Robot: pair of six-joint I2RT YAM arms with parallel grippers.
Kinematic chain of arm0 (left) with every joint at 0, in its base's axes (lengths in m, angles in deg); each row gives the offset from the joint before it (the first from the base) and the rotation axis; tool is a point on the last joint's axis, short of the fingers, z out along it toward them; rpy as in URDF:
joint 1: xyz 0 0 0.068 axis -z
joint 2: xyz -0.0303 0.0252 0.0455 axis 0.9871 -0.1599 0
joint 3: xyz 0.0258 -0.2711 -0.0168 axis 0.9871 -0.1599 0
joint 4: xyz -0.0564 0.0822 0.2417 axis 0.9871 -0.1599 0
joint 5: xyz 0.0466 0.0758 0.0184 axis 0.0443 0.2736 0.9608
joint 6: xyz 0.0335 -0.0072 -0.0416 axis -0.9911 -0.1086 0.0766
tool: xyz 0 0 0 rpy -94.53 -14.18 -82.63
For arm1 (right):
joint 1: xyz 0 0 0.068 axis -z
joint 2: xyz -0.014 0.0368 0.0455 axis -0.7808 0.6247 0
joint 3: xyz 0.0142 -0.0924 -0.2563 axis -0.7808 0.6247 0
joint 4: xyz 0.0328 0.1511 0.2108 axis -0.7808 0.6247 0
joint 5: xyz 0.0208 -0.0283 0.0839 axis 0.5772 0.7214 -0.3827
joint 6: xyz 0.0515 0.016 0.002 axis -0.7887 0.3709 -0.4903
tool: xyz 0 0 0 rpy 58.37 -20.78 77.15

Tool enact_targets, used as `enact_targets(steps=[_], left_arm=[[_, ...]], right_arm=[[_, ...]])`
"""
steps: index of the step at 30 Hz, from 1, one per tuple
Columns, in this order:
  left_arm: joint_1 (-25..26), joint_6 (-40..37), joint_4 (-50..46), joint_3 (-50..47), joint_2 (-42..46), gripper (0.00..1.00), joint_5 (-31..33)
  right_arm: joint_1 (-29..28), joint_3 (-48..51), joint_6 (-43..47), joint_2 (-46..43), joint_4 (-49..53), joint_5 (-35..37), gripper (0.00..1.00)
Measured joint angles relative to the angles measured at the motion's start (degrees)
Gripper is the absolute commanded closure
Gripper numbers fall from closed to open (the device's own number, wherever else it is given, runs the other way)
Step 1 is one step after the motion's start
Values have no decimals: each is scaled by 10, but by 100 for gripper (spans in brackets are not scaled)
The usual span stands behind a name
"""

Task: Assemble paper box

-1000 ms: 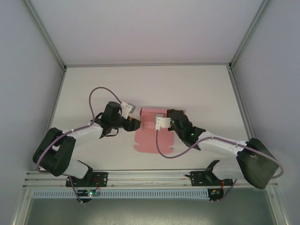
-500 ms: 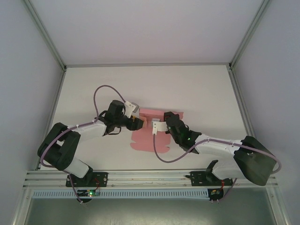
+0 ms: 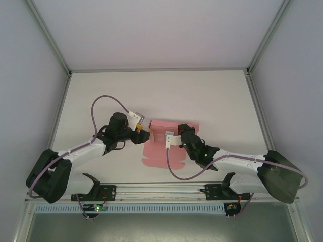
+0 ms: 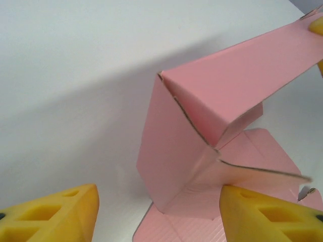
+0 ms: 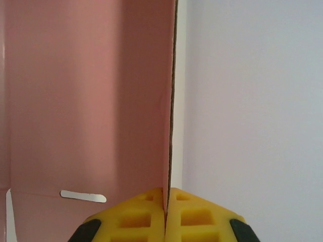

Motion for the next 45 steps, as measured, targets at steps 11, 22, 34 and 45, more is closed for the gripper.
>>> enact_targets(steps=[11, 22, 34, 45], left_arm=[[0, -16, 9, -22, 31, 41, 8], [0, -15, 9, 15, -65, 43, 17], [14, -5, 36, 68, -169, 45, 35], [22, 2, 43, 19, -75, 33, 47]], right_arm=[[0, 7, 56, 18, -70, 12, 100], [0, 37, 24, 28, -89, 8, 100], [6, 31, -42, 38, -50, 11, 100], [51, 25, -69, -13, -11, -33, 100]])
